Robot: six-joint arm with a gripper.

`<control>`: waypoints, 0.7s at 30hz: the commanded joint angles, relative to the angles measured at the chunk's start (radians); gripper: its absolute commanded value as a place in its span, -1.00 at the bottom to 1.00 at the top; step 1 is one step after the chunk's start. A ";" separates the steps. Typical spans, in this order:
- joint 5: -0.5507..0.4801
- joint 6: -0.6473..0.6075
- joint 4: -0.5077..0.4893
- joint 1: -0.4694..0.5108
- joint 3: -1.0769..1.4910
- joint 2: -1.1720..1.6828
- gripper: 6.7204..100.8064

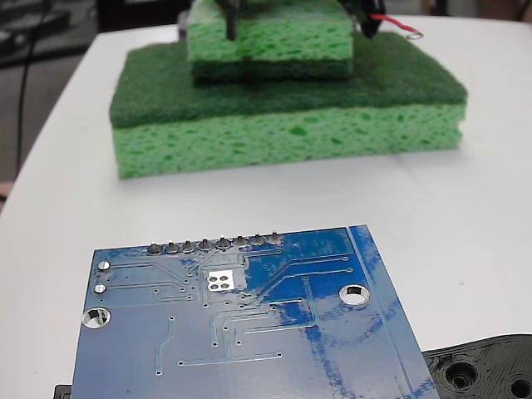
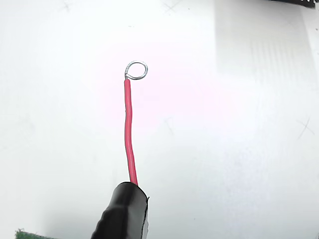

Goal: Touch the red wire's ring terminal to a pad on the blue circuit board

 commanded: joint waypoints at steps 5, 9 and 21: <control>-0.003 -0.002 -0.003 0.002 -0.005 0.002 0.99; -0.003 0.000 -0.003 0.002 -0.005 0.002 0.99; 0.002 -0.006 -0.017 0.008 -0.075 -0.005 0.99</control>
